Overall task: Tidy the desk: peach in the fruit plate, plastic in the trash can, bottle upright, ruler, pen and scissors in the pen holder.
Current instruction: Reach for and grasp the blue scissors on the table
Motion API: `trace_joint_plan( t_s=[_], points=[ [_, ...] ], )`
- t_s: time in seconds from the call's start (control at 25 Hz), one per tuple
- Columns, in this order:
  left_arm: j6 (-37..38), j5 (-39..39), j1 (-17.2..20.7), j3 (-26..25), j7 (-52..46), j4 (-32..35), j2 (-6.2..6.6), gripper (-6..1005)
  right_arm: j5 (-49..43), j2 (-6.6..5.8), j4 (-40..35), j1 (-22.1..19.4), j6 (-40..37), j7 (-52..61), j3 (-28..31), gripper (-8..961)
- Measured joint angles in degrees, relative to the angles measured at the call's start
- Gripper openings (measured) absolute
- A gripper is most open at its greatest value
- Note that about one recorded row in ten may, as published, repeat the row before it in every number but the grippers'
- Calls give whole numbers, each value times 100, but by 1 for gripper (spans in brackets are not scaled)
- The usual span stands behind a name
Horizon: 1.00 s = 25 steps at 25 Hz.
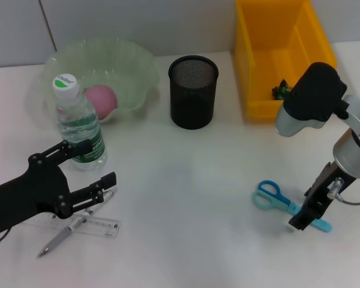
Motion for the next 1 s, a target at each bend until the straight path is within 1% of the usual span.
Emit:
trace_joint_plan(
  t_s=[0.12,0.36,1.0],
  points=[
    [0,0,-3,5,0,0,0,804,0,-3,36,15,38,23,22,688],
    [0,0,-33,8,-17,0,0,804,1,-3,38,8,53,29,33,472],
    [0,0,-114,49,-47,0,0,804,30,7,108,-5,162,35,-5,460]
  ],
)
